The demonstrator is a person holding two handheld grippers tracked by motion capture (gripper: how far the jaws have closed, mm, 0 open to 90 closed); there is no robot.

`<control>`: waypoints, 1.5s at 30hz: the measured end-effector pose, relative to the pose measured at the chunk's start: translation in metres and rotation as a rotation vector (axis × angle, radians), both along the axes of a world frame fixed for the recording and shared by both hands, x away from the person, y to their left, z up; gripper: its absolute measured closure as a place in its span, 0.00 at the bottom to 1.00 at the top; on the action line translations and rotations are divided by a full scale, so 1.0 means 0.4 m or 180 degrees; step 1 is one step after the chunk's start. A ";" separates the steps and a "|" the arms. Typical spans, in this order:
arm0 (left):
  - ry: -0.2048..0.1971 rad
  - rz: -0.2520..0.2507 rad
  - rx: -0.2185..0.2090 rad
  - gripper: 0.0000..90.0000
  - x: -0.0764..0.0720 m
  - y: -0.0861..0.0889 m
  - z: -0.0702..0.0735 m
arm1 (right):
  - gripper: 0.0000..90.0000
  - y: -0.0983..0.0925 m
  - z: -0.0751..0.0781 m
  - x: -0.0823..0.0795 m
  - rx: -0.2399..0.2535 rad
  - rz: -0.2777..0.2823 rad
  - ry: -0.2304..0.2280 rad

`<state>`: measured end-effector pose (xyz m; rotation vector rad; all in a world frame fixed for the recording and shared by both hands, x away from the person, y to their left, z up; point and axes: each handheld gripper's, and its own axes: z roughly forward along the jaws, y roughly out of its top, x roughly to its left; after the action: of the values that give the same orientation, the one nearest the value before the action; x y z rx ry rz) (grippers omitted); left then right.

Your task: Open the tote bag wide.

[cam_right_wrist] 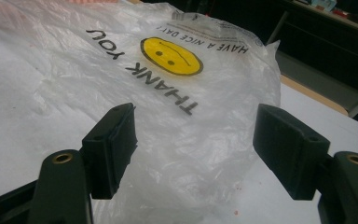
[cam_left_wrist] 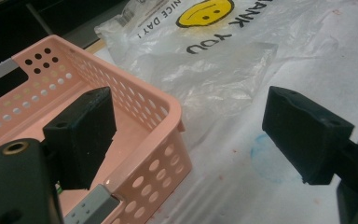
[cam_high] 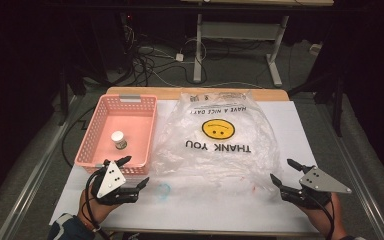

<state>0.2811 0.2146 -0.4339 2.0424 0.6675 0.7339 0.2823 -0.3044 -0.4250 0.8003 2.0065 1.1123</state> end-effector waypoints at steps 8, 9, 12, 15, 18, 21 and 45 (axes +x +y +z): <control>0.0002 -0.0024 -0.0003 0.18 0.002 -0.008 0.001 | 0.35 -0.009 -0.006 0.007 0.0012 -0.0044 0.0038; -0.0005 -0.0028 -0.0012 0.18 0.004 -0.008 0.001 | 0.35 -0.009 -0.007 0.009 0.0003 -0.0048 0.0038; -0.0012 -0.0045 -0.0007 0.18 0.010 -0.010 0.000 | 0.35 -0.009 -0.010 0.011 -0.0013 -0.0046 0.0052; -0.0006 -0.0063 0.0033 0.18 0.014 -0.011 -0.003 | 0.36 -0.005 -0.016 0.011 -0.0024 -0.0031 0.0073; -0.0009 -0.0055 0.0038 0.18 0.014 -0.010 -0.004 | 0.36 -0.003 -0.017 0.011 -0.0039 -0.0024 0.0085; -0.0007 -0.0024 0.0067 0.18 0.013 -0.008 -0.005 | 0.36 -0.005 -0.016 0.012 -0.0037 -0.0027 0.0080; 0.0062 -0.0026 0.0080 0.19 0.015 -0.003 -0.018 | 0.56 -0.004 -0.039 0.415 0.0055 -0.0779 0.0622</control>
<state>0.2872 0.2134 -0.4410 2.0763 0.6635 0.7218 0.4483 -0.3059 -0.4405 1.1681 1.9913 0.9417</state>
